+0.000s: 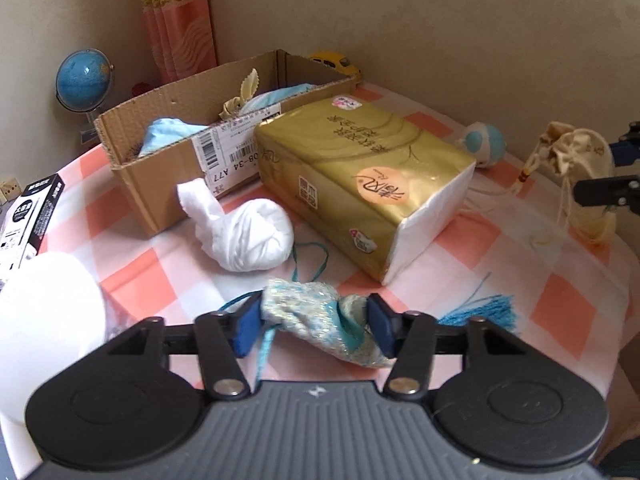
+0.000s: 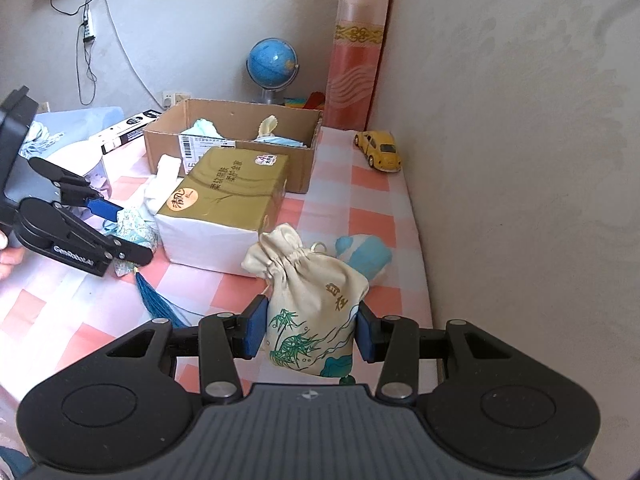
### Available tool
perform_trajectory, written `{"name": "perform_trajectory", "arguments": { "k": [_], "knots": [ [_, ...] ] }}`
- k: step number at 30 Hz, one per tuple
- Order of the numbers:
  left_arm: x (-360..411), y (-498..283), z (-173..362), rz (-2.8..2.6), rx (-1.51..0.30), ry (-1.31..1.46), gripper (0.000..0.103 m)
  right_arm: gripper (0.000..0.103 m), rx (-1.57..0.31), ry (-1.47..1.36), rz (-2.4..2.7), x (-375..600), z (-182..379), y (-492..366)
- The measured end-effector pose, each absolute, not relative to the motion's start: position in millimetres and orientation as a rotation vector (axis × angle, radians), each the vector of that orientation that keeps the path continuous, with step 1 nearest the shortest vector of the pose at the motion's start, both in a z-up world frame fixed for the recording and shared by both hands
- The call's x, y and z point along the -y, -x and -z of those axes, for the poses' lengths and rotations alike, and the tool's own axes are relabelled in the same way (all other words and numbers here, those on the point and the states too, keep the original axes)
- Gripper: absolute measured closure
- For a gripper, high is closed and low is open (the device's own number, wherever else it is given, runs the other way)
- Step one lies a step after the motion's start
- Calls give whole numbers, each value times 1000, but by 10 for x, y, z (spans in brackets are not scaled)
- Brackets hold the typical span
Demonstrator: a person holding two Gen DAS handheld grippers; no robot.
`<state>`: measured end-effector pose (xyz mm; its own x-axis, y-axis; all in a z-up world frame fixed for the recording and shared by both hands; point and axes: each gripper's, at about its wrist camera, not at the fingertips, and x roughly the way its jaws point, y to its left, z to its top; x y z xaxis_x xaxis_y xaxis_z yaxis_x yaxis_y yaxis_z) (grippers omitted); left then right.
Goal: Organize soft objects
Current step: 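Grasp the blue floral sachet with the left gripper while the right holds the pouch, then carry the cream pouch over the box with the right gripper while the left holds the sachet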
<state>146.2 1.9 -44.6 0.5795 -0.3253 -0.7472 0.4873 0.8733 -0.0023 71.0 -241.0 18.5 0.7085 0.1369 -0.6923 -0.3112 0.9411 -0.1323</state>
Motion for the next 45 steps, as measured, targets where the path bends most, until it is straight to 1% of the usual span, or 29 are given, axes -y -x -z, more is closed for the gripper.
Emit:
{"name": "perform_trajectory", "arguments": {
  "k": [6,15,27,32,38,45],
  "knots": [
    [-138,-1259,209,495,-819,-196,54,54,-729,225,-279,2445,-339,-713],
    [-212,-915,-112,541,-755,-199,54,54,-657,216,-374,2386,-810,-862],
    [-246,-694,-137,582,-719,-167,54,54,-587,261,-539,1797,-1404,-1636],
    [-289,-682,-97,567,-724,-148,54,54,-573,308,-618,1429,-1474,-2065],
    [-399,-717,-63,518,-738,-105,54,54,-571,268,-718,1090,-1493,-2569],
    [-462,-781,-53,466,-758,-99,54,54,-610,206,-778,837,-1162,-3025]
  ]
}}
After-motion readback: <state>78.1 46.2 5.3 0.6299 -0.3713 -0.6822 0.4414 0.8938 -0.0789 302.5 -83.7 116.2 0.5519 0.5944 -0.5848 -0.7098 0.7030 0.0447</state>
